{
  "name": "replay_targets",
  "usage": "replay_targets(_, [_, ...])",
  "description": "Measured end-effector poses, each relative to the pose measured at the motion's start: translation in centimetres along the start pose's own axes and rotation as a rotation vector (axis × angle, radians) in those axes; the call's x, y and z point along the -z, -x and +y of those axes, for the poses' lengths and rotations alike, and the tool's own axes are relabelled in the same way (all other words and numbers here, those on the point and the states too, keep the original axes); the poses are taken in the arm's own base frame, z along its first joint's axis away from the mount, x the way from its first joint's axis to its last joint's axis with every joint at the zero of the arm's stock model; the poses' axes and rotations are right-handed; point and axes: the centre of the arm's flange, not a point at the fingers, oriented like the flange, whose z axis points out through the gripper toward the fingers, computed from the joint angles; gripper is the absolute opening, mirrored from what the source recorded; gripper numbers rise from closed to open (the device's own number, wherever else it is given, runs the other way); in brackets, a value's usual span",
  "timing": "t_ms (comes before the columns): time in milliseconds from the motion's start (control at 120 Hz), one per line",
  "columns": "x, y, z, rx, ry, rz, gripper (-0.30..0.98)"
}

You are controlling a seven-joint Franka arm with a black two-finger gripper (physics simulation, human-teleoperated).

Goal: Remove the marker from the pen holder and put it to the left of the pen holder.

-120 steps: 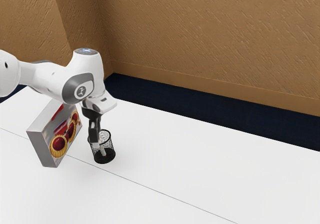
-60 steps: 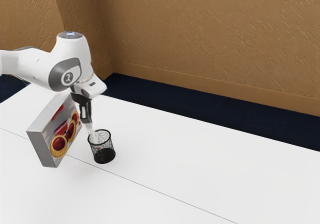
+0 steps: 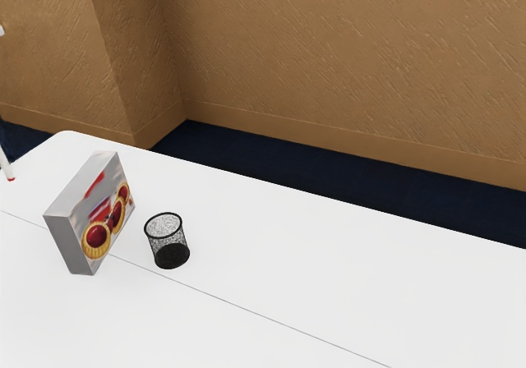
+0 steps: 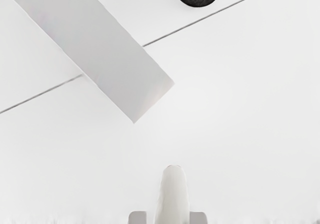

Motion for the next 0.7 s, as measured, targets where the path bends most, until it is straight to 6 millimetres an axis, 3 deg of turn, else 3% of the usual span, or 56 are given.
replay_targets(217, [-2.6,11.9,-5.3,0.229,0.185,0.002,-0.09])
replay_targets(300, [-4.3,13.6,-8.0,0.303,0.227,-0.043,-0.08])
replay_targets(425, [-8.0,13.1,-12.6,0.371,0.284,-0.147,-0.07])
replay_targets(617, [-15.9,6.1,-16.9,0.373,0.358,-0.332,-0.09])
replay_targets(700, [-19.5,3.6,-17.8,0.369,0.394,-0.388,-0.09])
